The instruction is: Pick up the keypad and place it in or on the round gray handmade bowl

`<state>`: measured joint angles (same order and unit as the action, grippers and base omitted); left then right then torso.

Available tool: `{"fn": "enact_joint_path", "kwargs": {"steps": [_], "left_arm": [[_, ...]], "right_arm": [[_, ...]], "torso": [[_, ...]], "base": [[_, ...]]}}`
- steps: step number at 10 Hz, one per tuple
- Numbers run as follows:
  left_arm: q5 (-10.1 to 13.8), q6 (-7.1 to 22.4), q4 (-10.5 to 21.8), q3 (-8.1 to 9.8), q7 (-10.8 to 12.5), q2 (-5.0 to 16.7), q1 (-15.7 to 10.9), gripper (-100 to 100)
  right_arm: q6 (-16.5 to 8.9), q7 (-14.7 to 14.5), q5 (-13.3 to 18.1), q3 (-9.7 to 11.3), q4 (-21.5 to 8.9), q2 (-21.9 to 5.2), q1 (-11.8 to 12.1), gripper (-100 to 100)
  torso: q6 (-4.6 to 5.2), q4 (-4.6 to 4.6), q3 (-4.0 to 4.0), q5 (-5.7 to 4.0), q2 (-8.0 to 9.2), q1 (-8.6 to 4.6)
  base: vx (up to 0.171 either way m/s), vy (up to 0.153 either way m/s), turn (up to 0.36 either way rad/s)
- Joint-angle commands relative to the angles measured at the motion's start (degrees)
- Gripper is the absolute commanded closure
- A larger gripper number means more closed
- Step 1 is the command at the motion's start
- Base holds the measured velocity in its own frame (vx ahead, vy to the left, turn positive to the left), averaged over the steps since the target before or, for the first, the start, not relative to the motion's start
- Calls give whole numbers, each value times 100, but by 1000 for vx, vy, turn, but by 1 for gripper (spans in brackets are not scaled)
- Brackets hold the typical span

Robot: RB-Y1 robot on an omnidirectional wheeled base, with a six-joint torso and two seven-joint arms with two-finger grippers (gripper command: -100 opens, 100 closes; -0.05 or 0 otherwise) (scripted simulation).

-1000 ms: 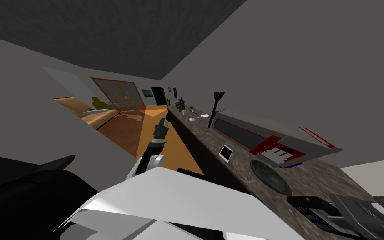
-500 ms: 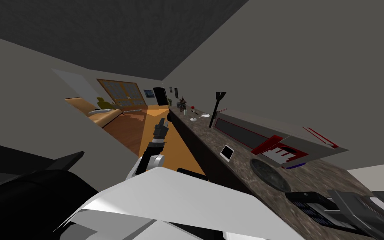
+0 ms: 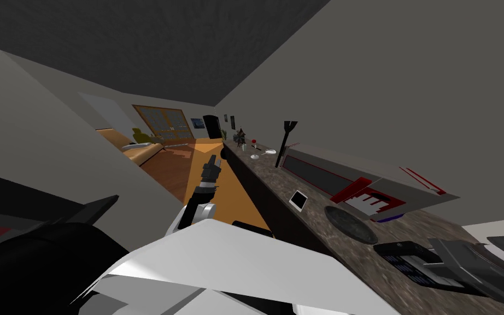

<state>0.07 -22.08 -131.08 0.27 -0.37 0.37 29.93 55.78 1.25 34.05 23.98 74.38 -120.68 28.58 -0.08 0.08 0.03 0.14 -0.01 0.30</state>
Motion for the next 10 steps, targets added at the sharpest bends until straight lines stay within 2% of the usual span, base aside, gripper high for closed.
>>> {"fn": "enact_joint_path", "kwargs": {"steps": [1,2,3,10], "left_arm": [[0,0,0,0,0,0,0,0],[0,0,0,0,0,0,0,0],[0,0,0,0,0,0,0,0],[0,0,0,0,0,0,0,0]], "right_arm": [[235,158,-52,-146,-54,-160,-36,100],[235,158,-52,-146,-54,-160,-36,100],[394,247,-140,-185,-84,-316,-109,100],[1122,570,-522,-322,-193,-967,-503,100]], "torso": [[0,0,0,0,0,0],[-7,0,-3,0,-5,-2],[-4,-1,-4,0,-8,2],[-14,-2,-8,6,-15,20]], "base": [[-12,-7,58],[-3,-11,38],[0,-14,28],[0,-10,21]]}}
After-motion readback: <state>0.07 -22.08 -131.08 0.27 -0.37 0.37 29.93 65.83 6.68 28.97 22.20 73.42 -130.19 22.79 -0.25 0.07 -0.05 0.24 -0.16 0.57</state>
